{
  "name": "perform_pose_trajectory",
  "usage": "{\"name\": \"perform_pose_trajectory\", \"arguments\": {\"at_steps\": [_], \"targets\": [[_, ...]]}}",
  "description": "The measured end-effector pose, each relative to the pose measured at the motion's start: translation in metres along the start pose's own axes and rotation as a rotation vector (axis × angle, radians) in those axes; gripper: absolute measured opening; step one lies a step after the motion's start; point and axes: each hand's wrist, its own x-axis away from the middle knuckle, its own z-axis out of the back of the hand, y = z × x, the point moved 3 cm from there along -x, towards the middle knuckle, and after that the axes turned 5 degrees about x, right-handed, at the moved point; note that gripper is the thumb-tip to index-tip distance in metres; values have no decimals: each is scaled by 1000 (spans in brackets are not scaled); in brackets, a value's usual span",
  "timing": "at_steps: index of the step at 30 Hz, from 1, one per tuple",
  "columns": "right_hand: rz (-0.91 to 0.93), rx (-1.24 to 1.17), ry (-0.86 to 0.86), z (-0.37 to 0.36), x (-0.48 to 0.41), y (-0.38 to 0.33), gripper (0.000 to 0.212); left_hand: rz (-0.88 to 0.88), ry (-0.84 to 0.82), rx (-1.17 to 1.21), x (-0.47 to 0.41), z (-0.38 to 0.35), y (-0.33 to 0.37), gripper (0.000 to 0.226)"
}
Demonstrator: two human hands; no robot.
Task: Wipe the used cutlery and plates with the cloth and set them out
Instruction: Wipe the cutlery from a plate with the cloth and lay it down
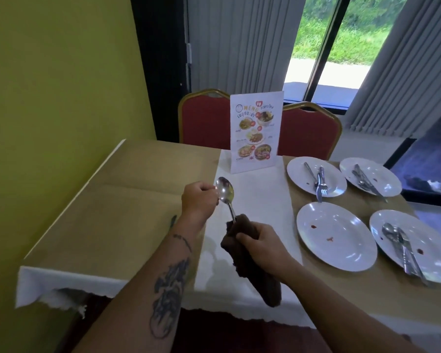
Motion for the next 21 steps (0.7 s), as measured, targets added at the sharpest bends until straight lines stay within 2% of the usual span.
{"name": "perform_pose_trajectory", "arguments": {"at_steps": [3,7,13,21], "targets": [[-3,209,-83,-12,-8,11,15,76,119,-10,-14,28,-19,19],[-49,395,-106,-7,-9,33,9,102,208,-193,-24,55,-46,8],[-133,327,-8,14,-14,52,5,147,97,-473,-22,66,-91,12],[-217,273,6,17,-1,68,7,113,22,-628,-35,64,-112,17]]}}
